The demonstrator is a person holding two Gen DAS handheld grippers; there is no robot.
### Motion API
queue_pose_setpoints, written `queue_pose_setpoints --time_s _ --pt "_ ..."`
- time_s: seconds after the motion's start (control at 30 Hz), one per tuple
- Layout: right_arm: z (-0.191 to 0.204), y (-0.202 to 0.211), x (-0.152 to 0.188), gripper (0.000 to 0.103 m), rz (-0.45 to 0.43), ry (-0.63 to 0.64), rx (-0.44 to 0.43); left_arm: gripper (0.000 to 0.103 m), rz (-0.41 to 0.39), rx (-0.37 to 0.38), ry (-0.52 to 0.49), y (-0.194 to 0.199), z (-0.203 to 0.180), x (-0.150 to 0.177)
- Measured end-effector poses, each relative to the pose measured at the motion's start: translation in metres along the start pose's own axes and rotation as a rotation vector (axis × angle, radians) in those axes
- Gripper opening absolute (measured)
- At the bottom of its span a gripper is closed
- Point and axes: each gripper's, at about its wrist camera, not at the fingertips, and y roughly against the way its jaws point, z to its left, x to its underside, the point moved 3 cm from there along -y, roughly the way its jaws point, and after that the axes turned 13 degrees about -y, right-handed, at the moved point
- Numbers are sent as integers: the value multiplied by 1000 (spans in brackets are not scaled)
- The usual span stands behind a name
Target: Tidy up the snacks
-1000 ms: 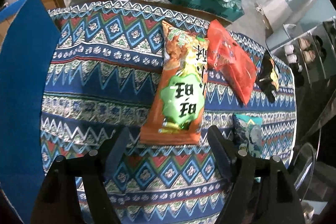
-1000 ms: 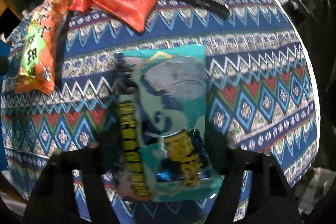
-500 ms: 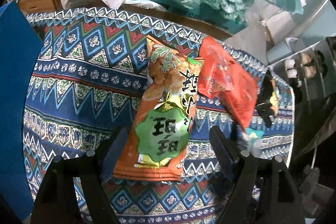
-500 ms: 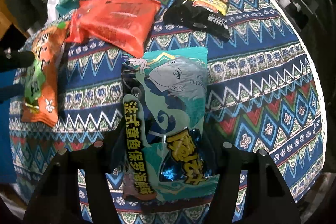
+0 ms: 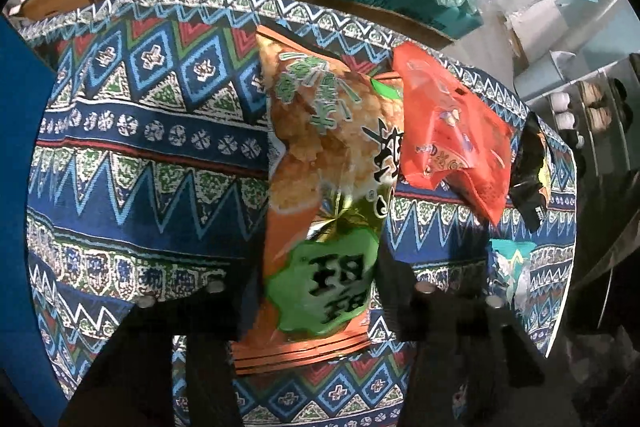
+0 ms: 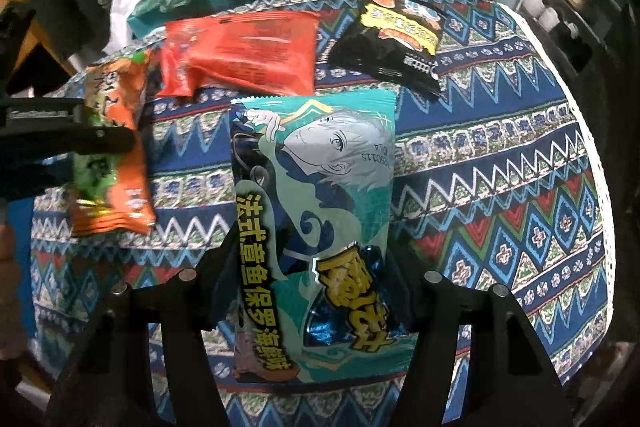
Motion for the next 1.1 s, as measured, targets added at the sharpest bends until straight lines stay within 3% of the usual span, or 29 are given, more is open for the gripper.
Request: queue_pose_setpoints --time_s 0.2,0.67,1.1 --pt "4 14 18 63 -12 15 -15 36 -25 -17 -48 13 -3 9" --pt "30 50 32 64 -58 68 -45 35 -94 -19 -107 65 6 51" --pt "83 94 36 64 -100 137 -117 35 -192 -53 -121 136 35 81"
